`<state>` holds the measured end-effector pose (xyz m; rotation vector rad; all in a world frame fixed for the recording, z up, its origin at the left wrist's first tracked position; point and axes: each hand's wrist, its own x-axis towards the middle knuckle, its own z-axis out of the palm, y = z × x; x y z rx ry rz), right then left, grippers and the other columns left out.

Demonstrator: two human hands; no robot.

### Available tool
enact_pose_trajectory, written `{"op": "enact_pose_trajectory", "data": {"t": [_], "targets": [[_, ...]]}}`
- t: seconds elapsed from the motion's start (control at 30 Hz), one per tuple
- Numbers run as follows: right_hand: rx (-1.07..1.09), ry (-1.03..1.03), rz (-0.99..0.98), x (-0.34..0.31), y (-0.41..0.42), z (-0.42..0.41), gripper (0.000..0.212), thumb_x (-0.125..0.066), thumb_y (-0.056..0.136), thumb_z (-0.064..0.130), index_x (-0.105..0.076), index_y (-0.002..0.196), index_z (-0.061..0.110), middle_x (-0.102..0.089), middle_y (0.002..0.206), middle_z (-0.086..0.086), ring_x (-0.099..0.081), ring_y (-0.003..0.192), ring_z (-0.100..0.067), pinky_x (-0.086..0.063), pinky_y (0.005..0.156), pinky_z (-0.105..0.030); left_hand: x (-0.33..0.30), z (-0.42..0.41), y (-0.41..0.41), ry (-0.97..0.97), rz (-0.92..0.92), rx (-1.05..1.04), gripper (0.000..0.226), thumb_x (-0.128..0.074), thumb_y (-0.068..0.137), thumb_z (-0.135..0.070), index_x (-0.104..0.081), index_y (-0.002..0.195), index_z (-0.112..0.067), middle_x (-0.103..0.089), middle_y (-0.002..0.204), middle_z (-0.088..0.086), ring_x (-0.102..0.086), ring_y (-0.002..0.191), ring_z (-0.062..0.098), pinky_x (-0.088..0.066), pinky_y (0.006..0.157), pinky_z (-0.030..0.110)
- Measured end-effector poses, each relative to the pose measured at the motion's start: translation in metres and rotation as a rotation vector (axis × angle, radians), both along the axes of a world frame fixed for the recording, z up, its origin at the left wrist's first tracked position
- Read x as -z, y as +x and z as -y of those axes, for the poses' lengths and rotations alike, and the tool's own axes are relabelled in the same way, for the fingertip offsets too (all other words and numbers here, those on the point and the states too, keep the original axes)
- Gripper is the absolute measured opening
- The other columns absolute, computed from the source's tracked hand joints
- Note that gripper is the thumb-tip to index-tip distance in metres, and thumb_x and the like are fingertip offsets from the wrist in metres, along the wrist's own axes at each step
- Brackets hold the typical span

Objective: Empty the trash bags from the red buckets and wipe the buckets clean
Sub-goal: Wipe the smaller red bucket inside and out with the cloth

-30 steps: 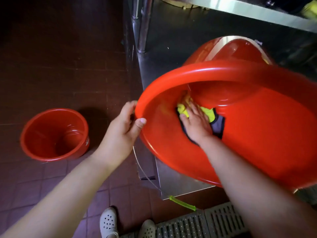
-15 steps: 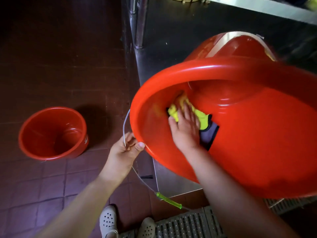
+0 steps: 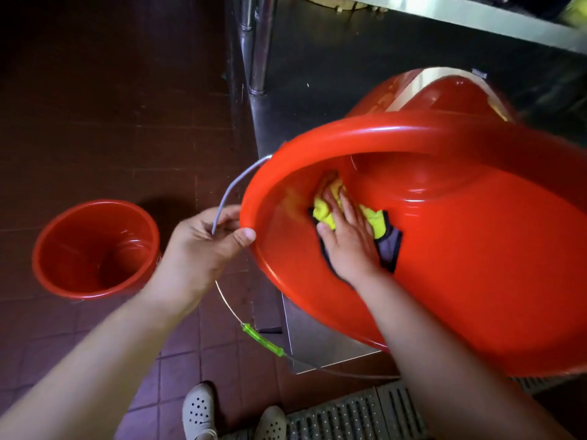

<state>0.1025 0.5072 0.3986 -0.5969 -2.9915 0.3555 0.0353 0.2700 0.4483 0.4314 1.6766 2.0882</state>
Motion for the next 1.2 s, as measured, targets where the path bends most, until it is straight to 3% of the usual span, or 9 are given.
{"op": "enact_pose_trajectory", "data": {"t": [0.17,0.37,0.5,0.67,0.8,0.9,1.03,1.2], "targets": [[0.233,0.085,0.133,0.003,-0.038,-0.056,0.055,-0.036,0.097,0.047,-0.028,0.147,0.027,-0.014,0.159,0.005,-0.015,0.144,-0.02,-0.012,0.114,-0.035,-0.007,-0.001,-0.016,0.062,0.018,-0.018,0.025,-0.068,0.072,-0.011,-0.074,0.094,-0.022,-0.075,0.092,-0.002,-0.069,0.088,0.009,-0.051,0.078,0.017],[0.25,0.051,0.15,0.003,-0.046,-0.056,0.054,-0.033,0.097,0.049,-0.023,0.148,0.033,-0.011,0.159,0.005,-0.006,0.146,-0.017,-0.005,0.115,-0.036,0.031,0.001,0.015,0.012,0.18,0.021,0.029,-0.062,0.085,-0.015,-0.066,0.113,-0.017,-0.07,0.112,0.005,-0.063,0.11,0.021,-0.049,0.096,0.03],[0.251,-0.027,0.119,0.0,-0.041,-0.023,0.053,-0.034,0.098,0.047,-0.027,0.147,0.029,-0.012,0.159,0.002,-0.009,0.145,-0.019,-0.004,0.114,-0.036,0.039,-0.009,0.031,0.032,0.246,-0.093,0.018,-0.063,0.081,-0.017,-0.067,0.098,-0.013,-0.072,0.095,0.004,-0.067,0.096,0.022,-0.053,0.091,0.036],[0.02,-0.16,-0.066,-0.009,0.012,0.065,0.061,-0.034,0.092,0.049,-0.019,0.148,0.031,-0.017,0.158,-0.007,-0.017,0.144,-0.026,-0.008,0.115,-0.033,0.035,-0.015,0.031,0.017,0.18,-0.156,0.019,-0.064,0.077,-0.019,-0.067,0.096,-0.019,-0.071,0.093,0.002,-0.065,0.091,0.021,-0.052,0.088,0.038],[-0.095,-0.196,-0.07,-0.014,0.047,0.096,0.062,-0.028,0.09,0.052,-0.002,0.145,0.042,-0.009,0.159,-0.001,-0.011,0.146,-0.023,-0.008,0.118,-0.035,0.025,-0.015,0.027,-0.004,0.075,-0.16,0.018,-0.066,0.078,-0.017,-0.07,0.093,-0.027,-0.074,0.089,-0.005,-0.067,0.087,0.009,-0.052,0.08,0.02],[-0.116,-0.171,-0.046,-0.014,0.043,0.078,0.06,-0.026,0.09,0.053,0.002,0.143,0.045,-0.006,0.159,0.002,-0.007,0.146,-0.02,-0.006,0.118,-0.032,0.015,-0.012,0.015,-0.015,0.037,-0.113,0.02,-0.066,0.074,-0.017,-0.068,0.092,-0.023,-0.073,0.085,-0.009,-0.065,0.081,0.004,-0.051,0.075,0.015],[-0.02,-0.044,0.012,-0.005,0.017,0.028,0.058,-0.041,0.096,0.041,-0.016,0.148,0.035,-0.015,0.158,0.0,-0.014,0.145,-0.02,-0.014,0.117,-0.034,-0.008,-0.005,-0.012,-0.067,-0.077,0.009,0.016,-0.065,0.077,-0.008,-0.067,0.091,-0.017,-0.072,0.08,-0.01,-0.063,0.077,0.002,-0.05,0.075,0.014],[0.306,0.039,0.178,-0.003,-0.027,-0.044,0.055,-0.033,0.097,0.048,-0.026,0.148,0.029,-0.016,0.158,0.004,-0.015,0.144,-0.019,-0.01,0.114,-0.034,-0.034,-0.001,-0.037,-0.058,-0.17,0.14,0.019,-0.067,0.074,-0.015,-0.069,0.093,-0.014,-0.072,0.084,-0.008,-0.065,0.08,0.003,-0.049,0.076,0.013]]}}
